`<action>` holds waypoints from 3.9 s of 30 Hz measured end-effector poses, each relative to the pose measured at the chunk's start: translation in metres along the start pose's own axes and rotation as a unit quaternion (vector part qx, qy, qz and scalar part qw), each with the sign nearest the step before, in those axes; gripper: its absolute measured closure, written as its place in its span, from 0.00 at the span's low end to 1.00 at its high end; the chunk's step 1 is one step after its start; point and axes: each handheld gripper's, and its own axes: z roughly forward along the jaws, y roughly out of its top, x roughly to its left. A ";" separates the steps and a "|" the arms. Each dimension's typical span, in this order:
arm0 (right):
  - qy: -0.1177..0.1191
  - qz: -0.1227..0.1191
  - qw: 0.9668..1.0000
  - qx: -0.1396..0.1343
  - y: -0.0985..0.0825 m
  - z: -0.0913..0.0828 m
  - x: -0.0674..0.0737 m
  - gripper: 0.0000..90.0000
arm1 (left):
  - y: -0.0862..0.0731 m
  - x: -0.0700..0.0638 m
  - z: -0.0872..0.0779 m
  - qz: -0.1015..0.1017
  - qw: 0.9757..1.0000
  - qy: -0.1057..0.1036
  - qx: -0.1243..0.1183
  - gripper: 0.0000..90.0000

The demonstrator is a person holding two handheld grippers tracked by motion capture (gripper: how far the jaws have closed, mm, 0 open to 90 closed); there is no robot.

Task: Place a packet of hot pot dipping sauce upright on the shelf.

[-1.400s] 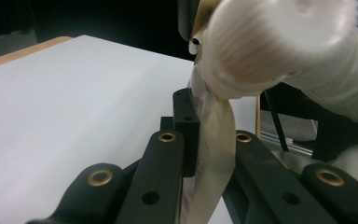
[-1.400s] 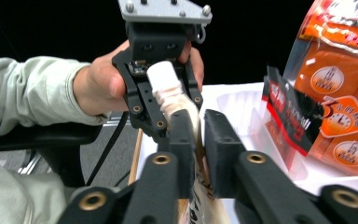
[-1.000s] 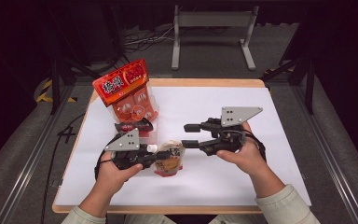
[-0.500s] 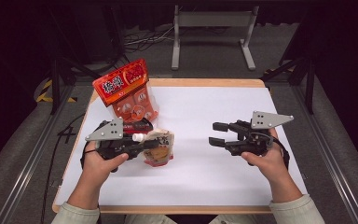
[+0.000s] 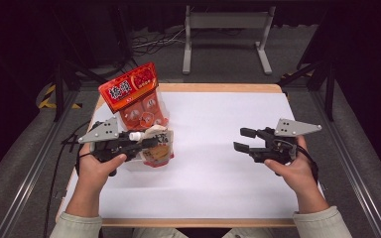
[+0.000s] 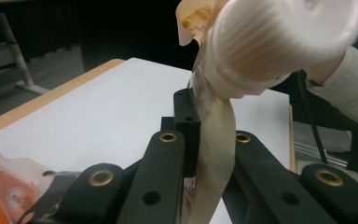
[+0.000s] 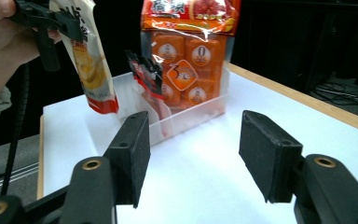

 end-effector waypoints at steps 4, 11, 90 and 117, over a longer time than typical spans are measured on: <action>-0.010 0.009 1.000 0.004 -0.004 -0.007 -0.007 0.49 | -0.001 0.006 -0.003 0.010 1.000 0.021 -0.009 0.98; -0.016 0.020 1.000 -0.001 -0.007 -0.015 -0.012 0.48 | -0.006 0.019 -0.011 0.017 0.999 0.049 -0.010 0.98; -0.102 0.024 0.994 -0.020 -0.031 -0.045 -0.030 0.30 | -0.079 -0.011 -0.081 -0.068 0.973 0.218 0.013 0.08; -0.193 0.049 0.979 0.047 -0.132 -0.073 -0.011 0.29 | -0.152 -0.004 -0.048 -0.120 0.965 0.214 0.088 0.06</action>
